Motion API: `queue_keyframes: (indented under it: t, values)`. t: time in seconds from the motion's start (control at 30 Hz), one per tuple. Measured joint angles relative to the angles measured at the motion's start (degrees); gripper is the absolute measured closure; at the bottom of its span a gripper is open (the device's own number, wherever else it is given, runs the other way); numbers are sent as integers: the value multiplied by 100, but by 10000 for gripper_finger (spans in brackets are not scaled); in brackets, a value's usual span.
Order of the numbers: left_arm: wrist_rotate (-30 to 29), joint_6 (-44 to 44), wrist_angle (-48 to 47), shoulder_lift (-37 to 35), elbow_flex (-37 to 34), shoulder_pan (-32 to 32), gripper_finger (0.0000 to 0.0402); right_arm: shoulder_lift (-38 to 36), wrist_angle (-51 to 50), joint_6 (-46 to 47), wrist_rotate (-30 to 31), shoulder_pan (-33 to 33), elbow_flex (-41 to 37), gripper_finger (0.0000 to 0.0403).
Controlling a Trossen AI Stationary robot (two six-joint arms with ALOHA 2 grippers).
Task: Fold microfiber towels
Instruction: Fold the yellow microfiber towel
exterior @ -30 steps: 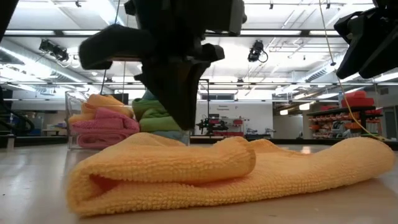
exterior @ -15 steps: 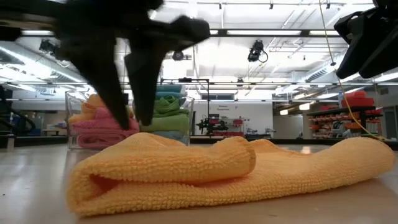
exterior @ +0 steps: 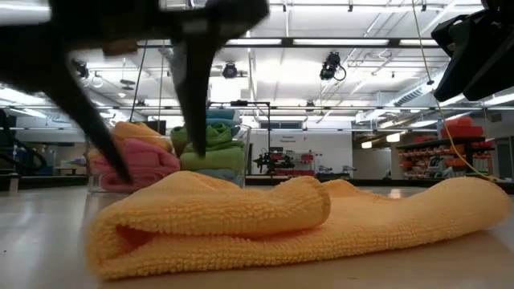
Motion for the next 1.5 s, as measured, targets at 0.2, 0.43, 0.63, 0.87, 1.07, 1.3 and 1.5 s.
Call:
queue_keyframes:
  t: [0.2, 0.43, 0.63, 0.87, 1.07, 1.3, 1.5]
  values:
    - [-351, 255, 811, 27, -786, -28, 187, -2, 6, -13, 2, 0, 0, 237]
    - [-1031, 778, 1278, 15, -1120, -233, 211, 0, 30, 2, 85, 0, 0, 237]
    - [-1095, 767, 1452, -12, -1372, -233, 237, 0, 39, -16, 87, 0, 0, 237]
    - [-844, 727, 1490, -4, -1429, -222, 283, 0, 37, -9, 87, -1, 0, 237]
    - [-680, 437, 1443, 5, -1440, -221, 370, 0, 37, -2, 87, -2, 0, 237]
    - [54, 105, 1406, -273, -1448, -189, 382, 0, 37, 0, 87, 0, 0, 237]
    - [1811, -747, 1207, -878, -1448, -229, 392, 0, 37, 2, 87, 0, 0, 237]
